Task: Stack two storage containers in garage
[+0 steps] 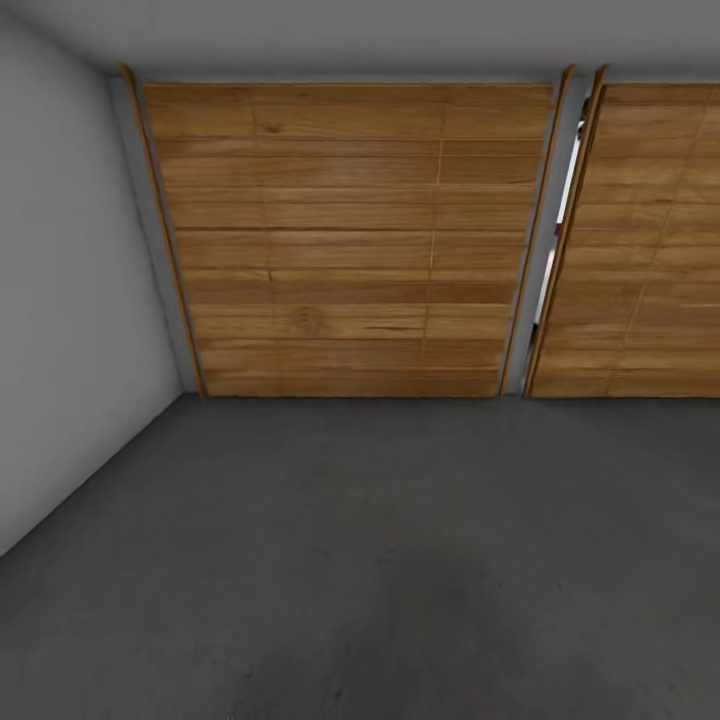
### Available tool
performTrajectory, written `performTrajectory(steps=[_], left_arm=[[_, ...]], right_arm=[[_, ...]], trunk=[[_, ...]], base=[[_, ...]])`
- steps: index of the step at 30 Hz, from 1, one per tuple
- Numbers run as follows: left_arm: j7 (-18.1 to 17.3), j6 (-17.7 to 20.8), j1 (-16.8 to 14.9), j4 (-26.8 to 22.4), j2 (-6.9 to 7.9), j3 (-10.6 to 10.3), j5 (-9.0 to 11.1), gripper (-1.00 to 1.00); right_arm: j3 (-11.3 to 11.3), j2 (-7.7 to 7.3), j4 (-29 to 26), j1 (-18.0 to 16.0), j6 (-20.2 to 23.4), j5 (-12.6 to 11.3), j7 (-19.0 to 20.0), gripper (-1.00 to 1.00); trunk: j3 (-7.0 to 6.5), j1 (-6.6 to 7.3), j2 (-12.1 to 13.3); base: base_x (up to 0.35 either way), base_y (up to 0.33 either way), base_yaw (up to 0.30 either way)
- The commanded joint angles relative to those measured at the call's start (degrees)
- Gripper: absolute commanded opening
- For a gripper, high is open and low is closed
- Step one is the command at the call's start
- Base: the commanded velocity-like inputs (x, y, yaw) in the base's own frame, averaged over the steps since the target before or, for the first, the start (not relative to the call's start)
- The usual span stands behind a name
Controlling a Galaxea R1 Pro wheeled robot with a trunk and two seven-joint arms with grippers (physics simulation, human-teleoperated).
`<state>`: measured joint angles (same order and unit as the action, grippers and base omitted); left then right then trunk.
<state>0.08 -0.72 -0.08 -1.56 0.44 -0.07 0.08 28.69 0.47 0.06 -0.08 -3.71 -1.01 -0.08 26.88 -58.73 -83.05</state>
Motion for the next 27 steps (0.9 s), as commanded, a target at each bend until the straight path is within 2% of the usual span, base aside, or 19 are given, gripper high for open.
performTrajectory(steps=[1, 27], left_arm=[[0.01, -0.08, -0.01, -0.03, 0.00, -0.01, 0.01, 1.00], [0.01, -0.08, -0.01, -0.03, 0.00, -0.01, 0.01, 1.00]], right_arm=[[0.14, 0.00, 0.02, -0.01, -0.33, -0.12, -0.01, 1.00], [0.20, 0.02, 0.11, -0.01, -0.58, -0.14, -0.01, 1.00]], trunk=[[0.05, 0.00, -0.02], [0.05, 0.00, -0.02]], base=[[0.000, 0.000, 0.272], [0.000, 0.000, 0.271]])
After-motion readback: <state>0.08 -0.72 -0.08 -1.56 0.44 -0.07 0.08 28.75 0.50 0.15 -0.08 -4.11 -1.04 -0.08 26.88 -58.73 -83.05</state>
